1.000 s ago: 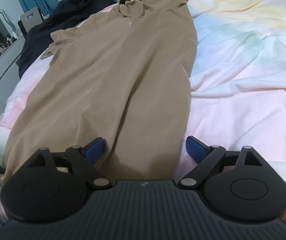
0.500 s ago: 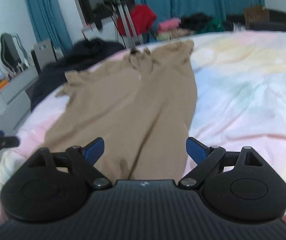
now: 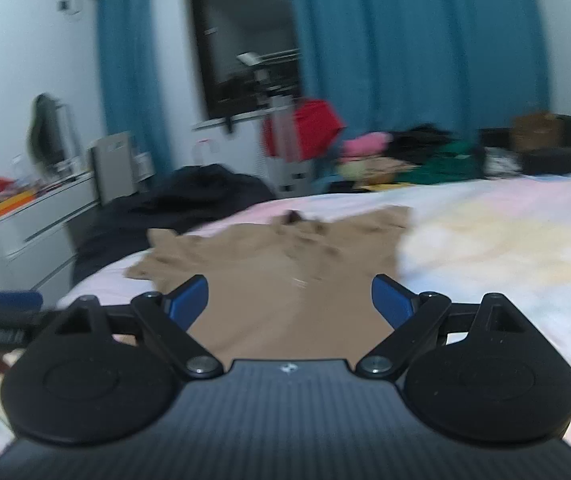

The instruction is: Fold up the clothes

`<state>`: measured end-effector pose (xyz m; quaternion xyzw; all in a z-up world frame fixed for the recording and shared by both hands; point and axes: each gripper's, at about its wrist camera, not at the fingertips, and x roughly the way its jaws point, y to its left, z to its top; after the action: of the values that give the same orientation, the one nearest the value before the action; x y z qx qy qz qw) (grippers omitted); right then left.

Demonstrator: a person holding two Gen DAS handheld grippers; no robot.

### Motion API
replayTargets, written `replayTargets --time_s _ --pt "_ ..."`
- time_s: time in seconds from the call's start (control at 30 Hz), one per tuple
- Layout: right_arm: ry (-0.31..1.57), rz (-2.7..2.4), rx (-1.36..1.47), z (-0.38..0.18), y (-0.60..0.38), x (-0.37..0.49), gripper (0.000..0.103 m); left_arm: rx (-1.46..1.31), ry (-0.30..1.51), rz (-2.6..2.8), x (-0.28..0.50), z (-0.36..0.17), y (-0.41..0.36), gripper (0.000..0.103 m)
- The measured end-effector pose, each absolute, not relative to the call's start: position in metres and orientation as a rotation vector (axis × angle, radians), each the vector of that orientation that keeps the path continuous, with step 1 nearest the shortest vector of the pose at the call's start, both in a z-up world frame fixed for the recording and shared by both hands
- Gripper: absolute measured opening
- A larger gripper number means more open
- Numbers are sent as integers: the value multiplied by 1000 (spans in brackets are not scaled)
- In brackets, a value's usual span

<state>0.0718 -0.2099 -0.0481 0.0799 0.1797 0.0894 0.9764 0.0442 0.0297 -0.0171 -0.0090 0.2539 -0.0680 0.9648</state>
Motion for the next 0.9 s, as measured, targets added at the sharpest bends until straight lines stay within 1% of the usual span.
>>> replayTargets --time_s 0.17,0.33,0.43,0.57,0.63,0.67,0.73,0.77,0.8,0.83,0.87,0.9 --pt "428 380 176 -47 -151 178 89 -91 504 -78 57 -31 77 102" --pt "526 470 32 -78 -46 282 89 -167 498 -15 75 -47 125 102" --pt "573 512 31 -101 -1 318 89 -176 543 23 95 -62 141 102" --pt "635 564 24 -132 56 365 89 -213 554 39 116 -78 159 102" --pt "656 559 -15 -147 71 373 90 -240 575 63 126 -92 168 102" --pt "670 561 -21 -155 76 377 82 -259 608 86 132 -100 169 101" --pt "679 571 12 -161 73 379 79 -308 657 104 142 -113 172 100" --pt "675 572 21 -162 70 379 67 -334 658 96 145 -115 172 100" --pt "675 555 21 -159 67 380 46 -356 659 89 147 -116 172 100" --pt "675 537 21 -157 64 380 31 -355 655 88 147 -116 172 100" --pt "673 521 22 -154 61 381 11 -340 645 91 145 -113 171 100" --pt "669 512 29 -149 56 382 12 -319 623 104 141 -108 171 100"
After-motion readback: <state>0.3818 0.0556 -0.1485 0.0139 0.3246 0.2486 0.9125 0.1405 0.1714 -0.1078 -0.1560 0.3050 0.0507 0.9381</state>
